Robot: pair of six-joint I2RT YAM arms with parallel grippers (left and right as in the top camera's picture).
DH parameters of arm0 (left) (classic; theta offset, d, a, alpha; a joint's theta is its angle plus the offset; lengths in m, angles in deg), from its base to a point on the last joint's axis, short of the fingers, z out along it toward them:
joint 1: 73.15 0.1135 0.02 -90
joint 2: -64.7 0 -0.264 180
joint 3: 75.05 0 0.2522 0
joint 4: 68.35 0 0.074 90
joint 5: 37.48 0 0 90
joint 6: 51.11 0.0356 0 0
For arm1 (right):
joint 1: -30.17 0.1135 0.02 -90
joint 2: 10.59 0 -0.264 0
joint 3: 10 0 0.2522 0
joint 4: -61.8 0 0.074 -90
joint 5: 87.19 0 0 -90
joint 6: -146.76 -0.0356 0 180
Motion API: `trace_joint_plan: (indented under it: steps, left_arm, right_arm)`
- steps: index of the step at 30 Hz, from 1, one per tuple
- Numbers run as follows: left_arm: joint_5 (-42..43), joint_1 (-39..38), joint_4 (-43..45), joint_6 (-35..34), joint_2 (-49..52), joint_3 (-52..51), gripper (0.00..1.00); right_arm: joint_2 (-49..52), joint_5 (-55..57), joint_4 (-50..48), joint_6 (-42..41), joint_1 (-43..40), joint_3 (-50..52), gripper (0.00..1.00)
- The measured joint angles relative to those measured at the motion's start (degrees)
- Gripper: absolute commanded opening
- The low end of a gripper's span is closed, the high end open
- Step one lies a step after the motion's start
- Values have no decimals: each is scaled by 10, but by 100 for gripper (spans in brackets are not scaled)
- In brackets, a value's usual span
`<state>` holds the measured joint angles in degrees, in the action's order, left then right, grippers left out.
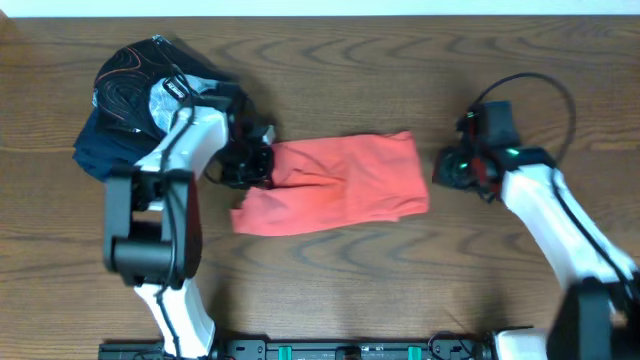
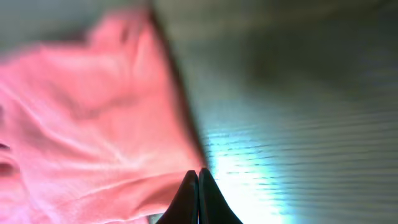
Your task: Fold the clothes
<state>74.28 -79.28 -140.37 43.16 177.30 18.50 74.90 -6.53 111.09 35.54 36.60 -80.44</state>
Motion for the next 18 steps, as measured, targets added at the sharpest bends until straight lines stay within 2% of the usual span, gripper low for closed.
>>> trace_joint_plan:
  steps: [3, 8, 14, 18]
  left_arm:
    - [-54, -1, -43, 7, -42, 45, 9]
    - [-94, -35, -56, 3, -94, 103, 9]
    - [-118, -144, -53, -50, -97, 115, 6]
    - [-162, -226, -24, -117, -97, 113, 7]
  right_arm:
    - [-51, 0, 0, 0, -8, 0, 2]
    - [-78, 2, 0, 0, -13, 0, 1]
    - [-76, 2, 4, 0, -13, 0, 1]
    - [-73, 2, 5, 0, -13, 0, 1]
